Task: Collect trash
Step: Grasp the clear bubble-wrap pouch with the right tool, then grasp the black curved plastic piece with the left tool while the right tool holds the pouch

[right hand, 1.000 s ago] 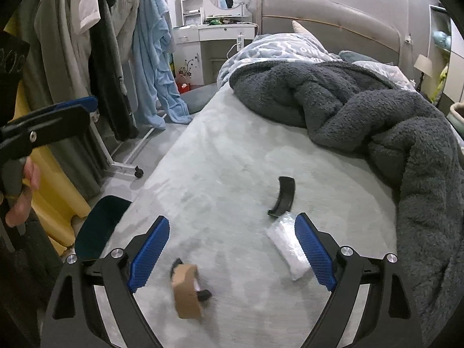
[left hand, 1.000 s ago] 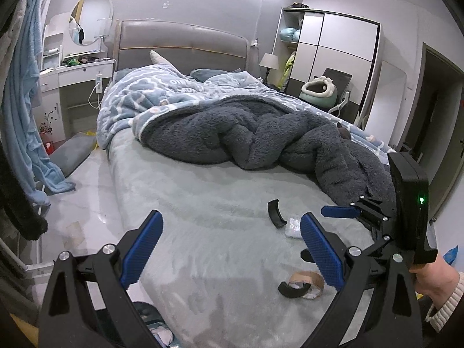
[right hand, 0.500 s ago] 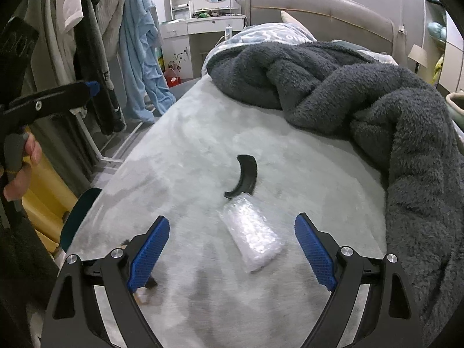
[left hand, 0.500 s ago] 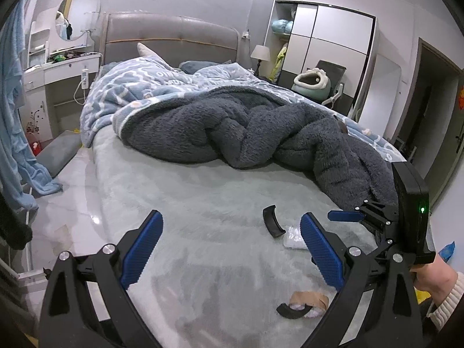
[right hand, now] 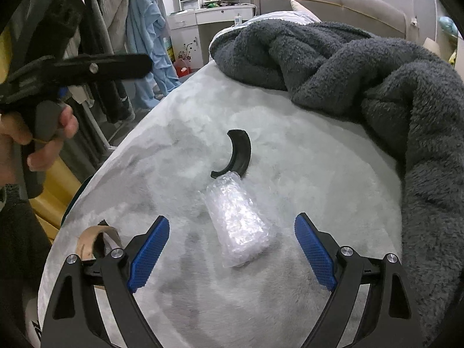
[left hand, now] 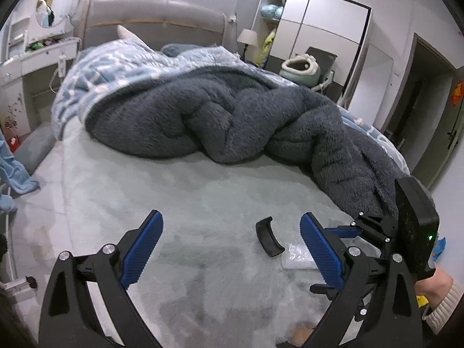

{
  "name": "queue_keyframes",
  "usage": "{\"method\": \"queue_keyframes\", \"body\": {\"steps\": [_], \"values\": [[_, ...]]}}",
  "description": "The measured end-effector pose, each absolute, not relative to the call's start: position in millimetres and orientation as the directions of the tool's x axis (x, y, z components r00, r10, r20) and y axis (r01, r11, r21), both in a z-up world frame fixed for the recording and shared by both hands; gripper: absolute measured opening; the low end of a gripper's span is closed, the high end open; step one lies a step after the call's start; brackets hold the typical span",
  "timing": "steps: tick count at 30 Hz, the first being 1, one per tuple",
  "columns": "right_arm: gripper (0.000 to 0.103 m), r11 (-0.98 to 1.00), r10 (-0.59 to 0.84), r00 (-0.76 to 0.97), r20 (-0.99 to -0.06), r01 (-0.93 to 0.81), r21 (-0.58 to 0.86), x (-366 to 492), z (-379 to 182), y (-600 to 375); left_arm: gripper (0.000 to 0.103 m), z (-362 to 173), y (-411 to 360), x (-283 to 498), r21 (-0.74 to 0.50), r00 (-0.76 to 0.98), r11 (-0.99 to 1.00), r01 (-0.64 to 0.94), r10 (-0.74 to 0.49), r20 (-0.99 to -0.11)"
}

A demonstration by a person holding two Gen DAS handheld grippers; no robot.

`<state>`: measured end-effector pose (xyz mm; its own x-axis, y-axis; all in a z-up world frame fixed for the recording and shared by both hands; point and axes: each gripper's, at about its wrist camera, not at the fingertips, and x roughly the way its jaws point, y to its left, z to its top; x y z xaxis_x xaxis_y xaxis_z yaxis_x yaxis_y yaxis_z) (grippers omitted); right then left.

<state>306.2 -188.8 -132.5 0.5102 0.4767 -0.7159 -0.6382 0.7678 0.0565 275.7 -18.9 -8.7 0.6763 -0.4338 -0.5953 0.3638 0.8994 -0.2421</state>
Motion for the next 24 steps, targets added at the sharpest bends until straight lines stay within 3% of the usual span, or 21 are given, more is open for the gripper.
{"method": "queue_keyframes", "body": {"steps": [5,7,10,12,24], "values": [[0.067,0.759,0.493,0.515,-0.701,-0.649,0.058,309,-131,-191,0.094,-30,-30,290,-0.258,0.616,0.879,0.402,-0.467,-0.634],[0.063,0.758,0.493,0.512,-0.703,-0.65,0.058,312,-133,-193,0.087,-36,-35,295,-0.261,0.599,0.873,0.411,-0.475,-0.645],[0.055,0.751,0.489,0.495,-0.718,-0.658,0.057,314,-143,-191,0.086,-43,-40,301,-0.289,0.578,0.863,0.414,-0.495,-0.649],[0.043,0.748,0.48,0.487,-0.729,-0.662,0.05,316,-149,-188,0.085,-46,-45,304,-0.306,0.566,0.857,0.414,-0.506,-0.651],[0.041,0.796,0.47,0.521,-0.712,-0.599,0.087,319,-134,-218,0.068,-63,-78,315,-0.326,0.539,0.864,0.384,-0.497,-0.68]]}}
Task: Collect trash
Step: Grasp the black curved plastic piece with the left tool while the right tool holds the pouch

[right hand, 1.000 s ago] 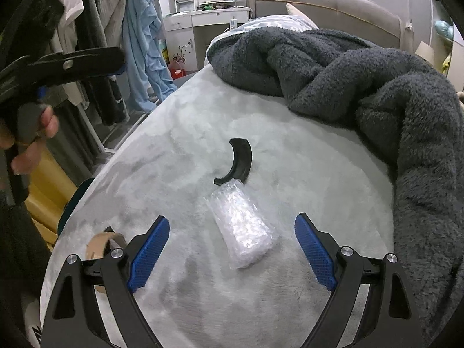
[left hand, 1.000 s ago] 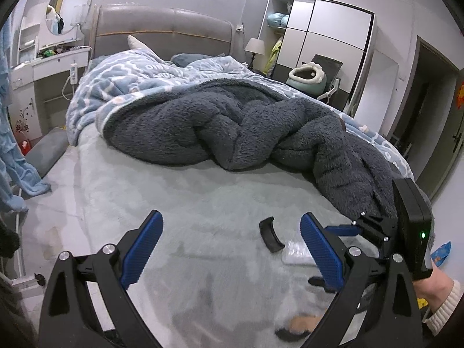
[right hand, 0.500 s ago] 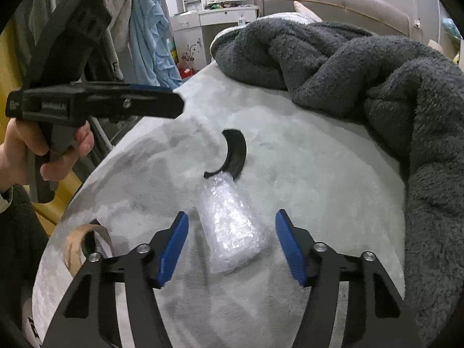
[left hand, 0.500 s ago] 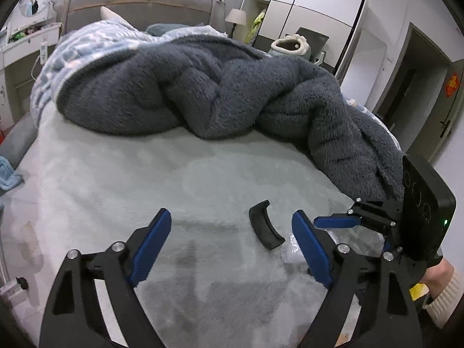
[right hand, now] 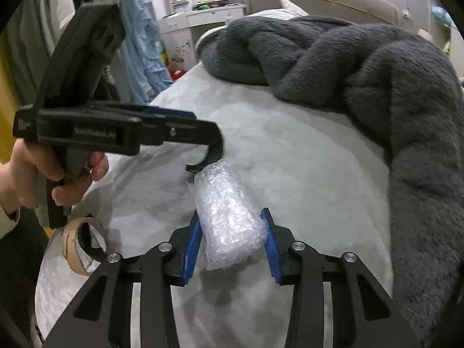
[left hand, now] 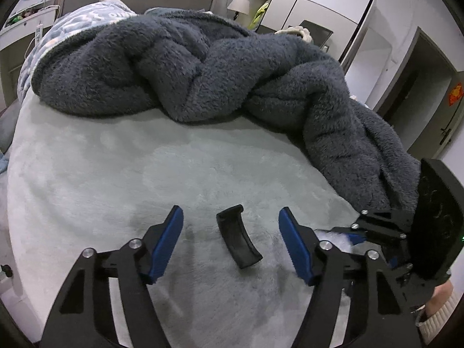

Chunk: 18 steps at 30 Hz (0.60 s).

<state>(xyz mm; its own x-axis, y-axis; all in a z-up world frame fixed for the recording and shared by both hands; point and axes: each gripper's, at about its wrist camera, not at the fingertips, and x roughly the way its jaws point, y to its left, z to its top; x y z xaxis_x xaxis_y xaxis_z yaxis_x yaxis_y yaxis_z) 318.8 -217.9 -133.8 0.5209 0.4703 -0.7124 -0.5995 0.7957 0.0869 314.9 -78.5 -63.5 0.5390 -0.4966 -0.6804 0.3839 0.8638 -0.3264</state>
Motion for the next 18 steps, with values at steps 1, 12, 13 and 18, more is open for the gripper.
{"method": "queue_keyframes", "body": {"steps": [1,12,13,18], "values": [[0.041,0.806,0.461,0.527,-0.714,-0.585,0.088,320,-134,-222,0.066,-65,-81,316,-0.328,0.538,0.866,0.378,-0.494,-0.683],[0.041,0.819,0.483,0.547,-0.684,-0.558,0.132,310,-124,-242,0.038,-81,-101,326,-0.271,0.538,0.912,0.307,-0.402,-0.741],[0.041,0.817,0.485,0.545,-0.685,-0.561,0.132,306,-124,-241,0.038,-82,-102,327,-0.264,0.538,0.915,0.305,-0.394,-0.745],[0.041,0.811,0.494,0.54,-0.681,-0.569,0.137,303,-121,-234,0.025,-81,-104,329,-0.24,0.543,0.923,0.302,-0.373,-0.753]]}}
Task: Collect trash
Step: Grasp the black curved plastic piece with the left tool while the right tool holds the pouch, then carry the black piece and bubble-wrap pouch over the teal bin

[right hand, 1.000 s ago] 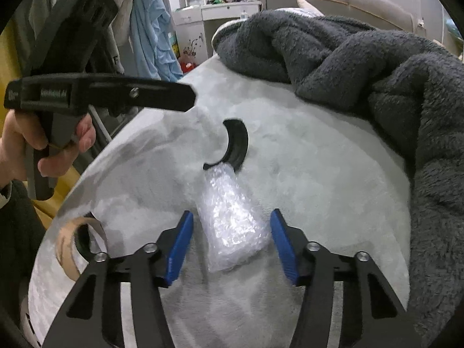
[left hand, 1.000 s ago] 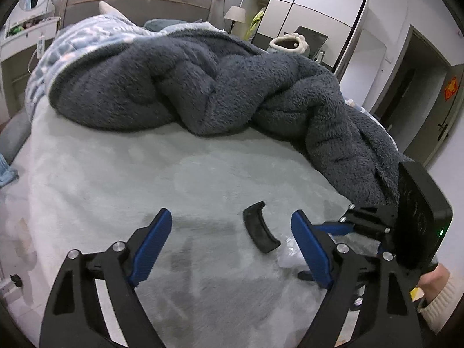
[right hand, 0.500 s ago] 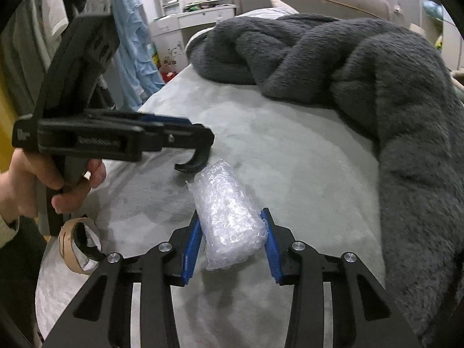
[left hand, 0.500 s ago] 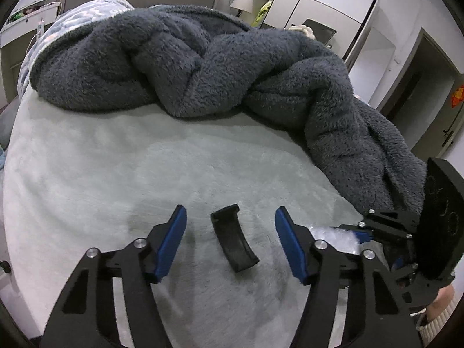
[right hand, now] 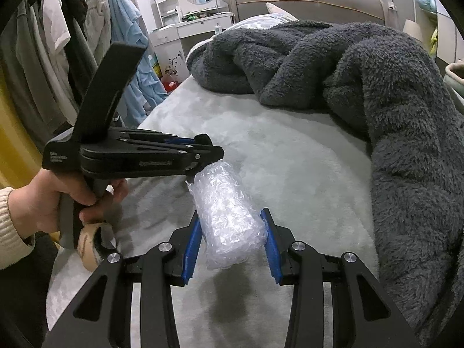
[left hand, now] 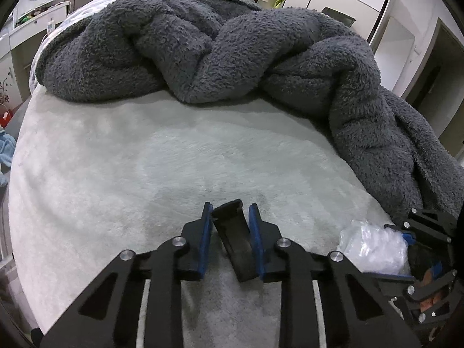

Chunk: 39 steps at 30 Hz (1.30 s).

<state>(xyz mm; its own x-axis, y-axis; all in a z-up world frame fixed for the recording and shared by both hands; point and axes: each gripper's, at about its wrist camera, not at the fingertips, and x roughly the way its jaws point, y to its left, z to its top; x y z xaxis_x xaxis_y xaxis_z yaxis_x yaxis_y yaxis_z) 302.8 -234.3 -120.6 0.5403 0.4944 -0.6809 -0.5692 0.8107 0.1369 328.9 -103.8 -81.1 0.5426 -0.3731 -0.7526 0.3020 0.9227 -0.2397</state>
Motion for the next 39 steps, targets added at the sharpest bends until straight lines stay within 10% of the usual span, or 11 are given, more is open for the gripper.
{"method": "queue_keyframes", "body": {"steps": [39], "values": [[0.041,0.808,0.519,0.555,-0.65,-0.567,0.161,254,-66,-192,0.022,-24,-18,202,-0.148,0.635,0.976,0.161,-0.217,-0.741]]}}
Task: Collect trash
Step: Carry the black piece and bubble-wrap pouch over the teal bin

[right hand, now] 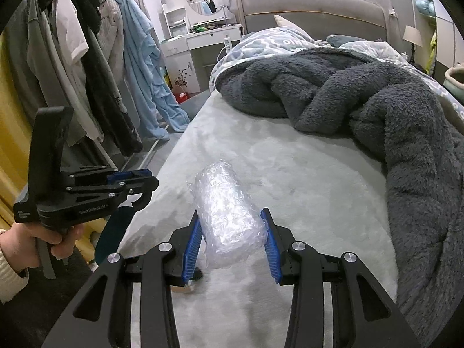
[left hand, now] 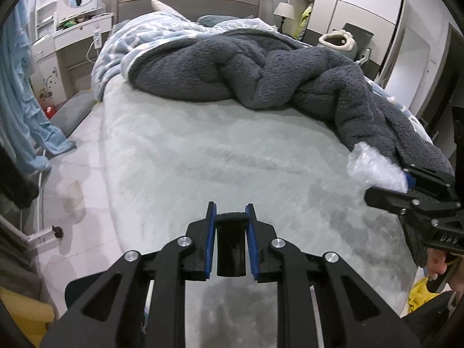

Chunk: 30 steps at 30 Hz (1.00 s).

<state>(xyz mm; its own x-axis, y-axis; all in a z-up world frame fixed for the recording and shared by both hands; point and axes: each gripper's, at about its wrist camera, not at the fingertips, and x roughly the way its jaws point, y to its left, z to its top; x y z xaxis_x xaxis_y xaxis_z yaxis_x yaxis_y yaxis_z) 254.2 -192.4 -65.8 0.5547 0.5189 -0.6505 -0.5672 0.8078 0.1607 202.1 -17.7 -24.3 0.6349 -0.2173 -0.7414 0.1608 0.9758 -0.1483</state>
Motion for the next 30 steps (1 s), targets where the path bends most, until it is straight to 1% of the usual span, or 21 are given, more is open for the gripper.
{"method": "queue_keyframes", "body": {"steps": [10,21,30], "values": [[0.041,0.806,0.518,0.546,-0.658,-0.569,0.163,249,-66,-176,0.022,-34,11,184,-0.14,0.62,0.987,0.081,-0.16,-0.768],[0.041,0.782,0.557,0.543,-0.628,-0.597,0.177,239,-44,-148,0.022,-55,47,172,-0.123,0.555,0.992,-0.007,-0.099,-0.826],[0.041,0.75,0.572,0.509,-0.643,-0.642,0.159,240,-46,-110,0.022,-72,82,166,-0.149,0.505,0.985,-0.082,-0.088,-0.859]]}}
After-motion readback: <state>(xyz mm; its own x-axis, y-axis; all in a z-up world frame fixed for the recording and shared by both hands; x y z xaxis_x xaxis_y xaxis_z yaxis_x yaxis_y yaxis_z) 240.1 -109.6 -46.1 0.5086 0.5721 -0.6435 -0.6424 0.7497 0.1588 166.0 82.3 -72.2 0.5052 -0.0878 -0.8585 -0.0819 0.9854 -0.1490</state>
